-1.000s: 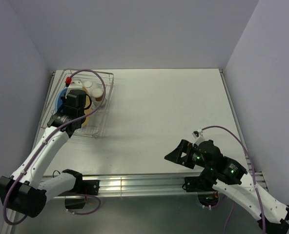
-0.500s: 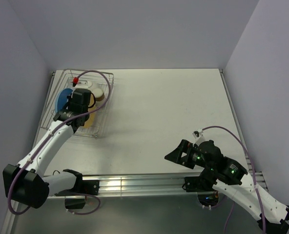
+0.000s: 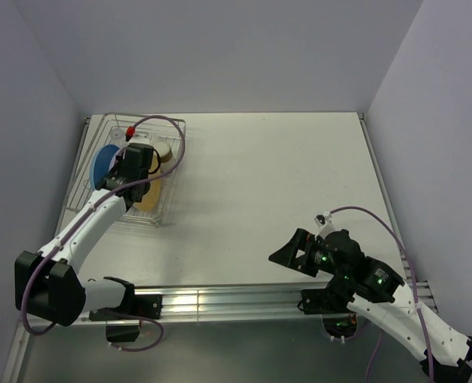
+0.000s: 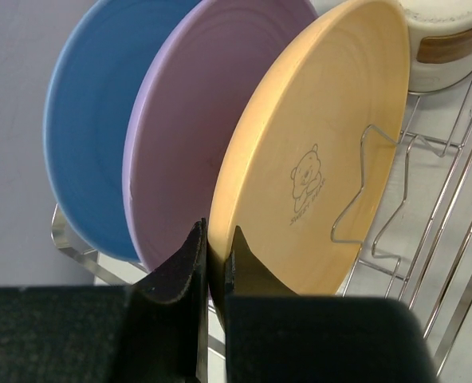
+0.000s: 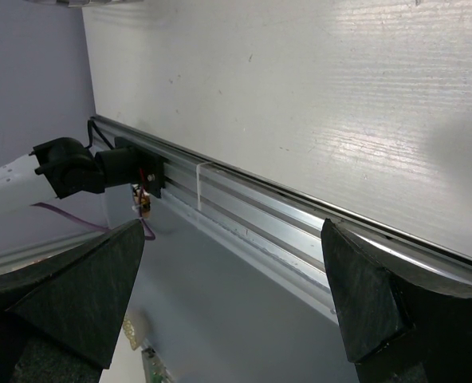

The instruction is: Load the mixed dishes into the dish rack

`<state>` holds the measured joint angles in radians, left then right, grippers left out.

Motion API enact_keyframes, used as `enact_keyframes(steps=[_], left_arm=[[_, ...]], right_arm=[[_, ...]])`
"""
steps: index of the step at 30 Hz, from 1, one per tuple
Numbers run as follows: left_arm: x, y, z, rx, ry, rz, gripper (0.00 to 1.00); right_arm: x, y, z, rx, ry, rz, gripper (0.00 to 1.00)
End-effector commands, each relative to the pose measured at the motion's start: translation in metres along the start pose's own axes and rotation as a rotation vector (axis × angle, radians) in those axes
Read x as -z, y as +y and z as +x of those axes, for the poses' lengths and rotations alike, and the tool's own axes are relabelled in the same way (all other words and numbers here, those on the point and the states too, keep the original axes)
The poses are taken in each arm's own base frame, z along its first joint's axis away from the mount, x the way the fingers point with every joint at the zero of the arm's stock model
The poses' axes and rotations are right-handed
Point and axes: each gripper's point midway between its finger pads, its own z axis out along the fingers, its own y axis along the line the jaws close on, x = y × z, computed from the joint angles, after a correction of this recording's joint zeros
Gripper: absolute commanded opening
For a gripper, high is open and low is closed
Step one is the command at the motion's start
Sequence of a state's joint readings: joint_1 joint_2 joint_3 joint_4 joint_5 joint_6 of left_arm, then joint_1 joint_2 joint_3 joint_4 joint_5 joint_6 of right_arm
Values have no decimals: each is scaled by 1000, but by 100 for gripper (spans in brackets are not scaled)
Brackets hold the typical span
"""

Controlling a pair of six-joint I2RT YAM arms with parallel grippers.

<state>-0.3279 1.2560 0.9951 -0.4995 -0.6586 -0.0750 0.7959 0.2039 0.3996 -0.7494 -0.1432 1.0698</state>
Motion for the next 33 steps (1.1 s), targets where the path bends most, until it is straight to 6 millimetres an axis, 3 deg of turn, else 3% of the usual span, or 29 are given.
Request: enact_keyframes(steps=[1,4,6,7,9,12,18,21,25,27,29,30,31,32,33], left_arm=[[-4,-22,11,-15,56,96,1],[-7,-23,13,-21,73,93,19],[-6,-23,12,-18,74,92,39],[-5,-22,11,-14,71,89,60],[-3,-17,7,-2,59,75,76],[2,-10,0,16,38,59,88],[34,16,-31,114,-64,35,99],[65,25,-56,201,-156,92,99],[132,25,-96,374,-365,356,99],[172,2,-112,413,-462,613,99],[211,-13,-113,474,-518,824,99],[241,-28,-118,457,-566,1009,99],[264,-33,-117,514,-565,1129,99],[267,-49,-103,523,-523,1229,99],[307,-51,-105,552,-561,1439,99]], right_arm=[[0,0,-3,-6,-20,-7,99],[0,-1,-3,-6,-22,-4,99],[0,-2,-2,-6,-19,-4,99],[-1,-2,-2,-4,-19,-4,99],[-2,-3,-2,-6,-18,-3,99],[-2,-1,-1,-5,-13,-9,99],[-3,3,-3,4,-15,-13,99],[-7,4,-4,8,-12,-6,99],[-17,12,-10,22,-13,-19,100],[-20,19,-13,38,-20,-36,100],[-24,29,-21,53,-41,-58,100],[-26,32,-23,57,-47,-63,100],[-30,40,-29,61,-62,-83,100],[-32,44,-31,70,-66,-94,100],[-38,45,-31,69,-59,-88,100]])
